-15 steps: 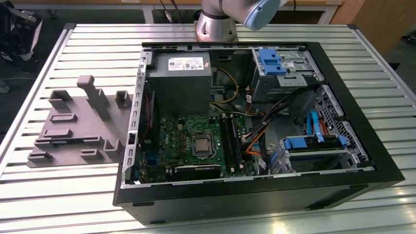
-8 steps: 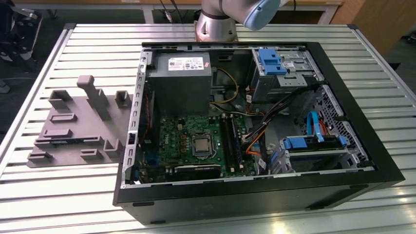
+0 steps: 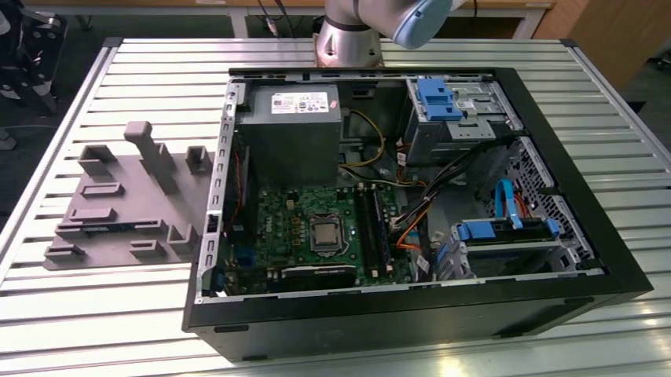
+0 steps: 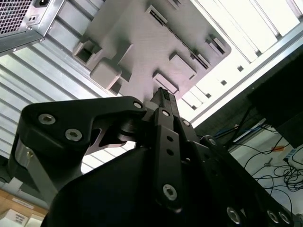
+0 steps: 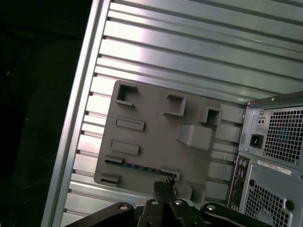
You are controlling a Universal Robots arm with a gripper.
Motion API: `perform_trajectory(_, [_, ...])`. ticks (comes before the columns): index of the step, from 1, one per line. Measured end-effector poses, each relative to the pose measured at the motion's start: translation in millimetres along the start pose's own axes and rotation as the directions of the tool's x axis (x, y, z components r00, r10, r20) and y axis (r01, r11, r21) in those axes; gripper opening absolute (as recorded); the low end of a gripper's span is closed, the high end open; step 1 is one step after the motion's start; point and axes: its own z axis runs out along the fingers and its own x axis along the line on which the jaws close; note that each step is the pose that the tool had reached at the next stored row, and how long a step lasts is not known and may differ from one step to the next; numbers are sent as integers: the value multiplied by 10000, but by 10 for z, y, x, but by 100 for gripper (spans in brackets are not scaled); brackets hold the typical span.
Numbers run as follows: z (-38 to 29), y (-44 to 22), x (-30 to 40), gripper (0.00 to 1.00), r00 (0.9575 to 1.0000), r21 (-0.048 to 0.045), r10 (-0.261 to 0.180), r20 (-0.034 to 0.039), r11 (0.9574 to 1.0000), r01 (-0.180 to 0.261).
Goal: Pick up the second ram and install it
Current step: 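Pick up the second ram and move it above second insertion slot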
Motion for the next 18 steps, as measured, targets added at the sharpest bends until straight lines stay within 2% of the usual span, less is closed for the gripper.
perform_trajectory(14, [0,0,0,11,10000,-1,-38,-2,10000,38])
perform_trajectory(18, [0,0,0,11,9982,-16,-595,-26,9982,595])
